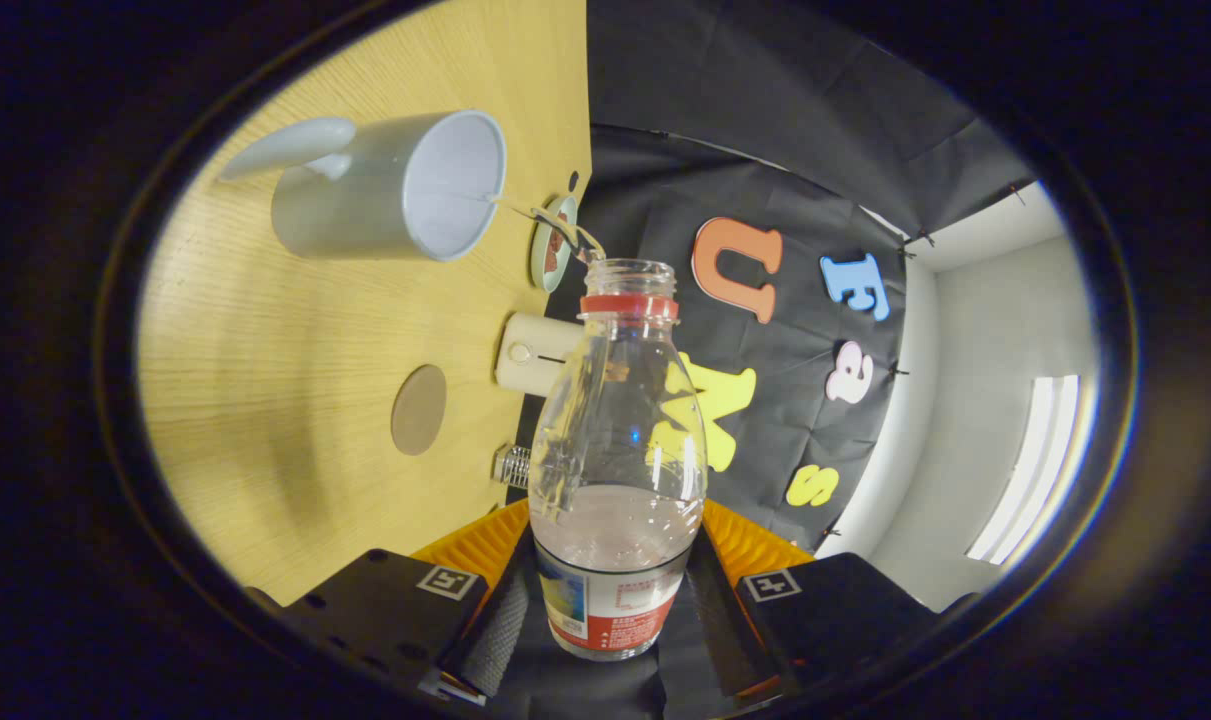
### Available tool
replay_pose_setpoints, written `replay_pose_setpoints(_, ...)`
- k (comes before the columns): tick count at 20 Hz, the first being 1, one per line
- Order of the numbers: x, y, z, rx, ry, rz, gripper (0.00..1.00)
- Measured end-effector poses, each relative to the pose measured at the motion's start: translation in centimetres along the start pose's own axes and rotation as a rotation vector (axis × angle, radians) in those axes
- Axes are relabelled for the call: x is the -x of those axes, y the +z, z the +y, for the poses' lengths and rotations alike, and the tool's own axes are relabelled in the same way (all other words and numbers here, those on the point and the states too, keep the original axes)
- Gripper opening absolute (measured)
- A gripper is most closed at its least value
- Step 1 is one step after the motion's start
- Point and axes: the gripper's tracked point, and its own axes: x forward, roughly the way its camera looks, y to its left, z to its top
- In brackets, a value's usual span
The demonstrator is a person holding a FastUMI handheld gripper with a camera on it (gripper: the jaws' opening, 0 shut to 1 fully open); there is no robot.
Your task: Take the bottle from table, then pour the juice into the cup, finally place the bottle on the coaster
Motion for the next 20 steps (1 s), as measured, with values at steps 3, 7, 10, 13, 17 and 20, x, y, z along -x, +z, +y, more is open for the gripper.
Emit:
replay_pose_setpoints(3, 0.0, 0.2, -0.2, 0.017, -0.011, -0.004, 0.81)
replay_pose_setpoints(7, 0.2, 0.4, -0.7, 0.034, -0.021, -0.007, 0.81)
replay_pose_setpoints(10, 0.3, 0.5, -1.3, 0.063, -0.041, -0.010, 0.81)
replay_pose_setpoints(13, 0.5, 0.5, -1.5, 0.075, -0.047, -0.014, 0.81)
replay_pose_setpoints(17, 0.5, 0.2, -2.4, 0.097, -0.066, -0.010, 0.81)
replay_pose_setpoints(20, 0.7, 0.2, -3.0, 0.119, -0.084, -0.011, 0.81)
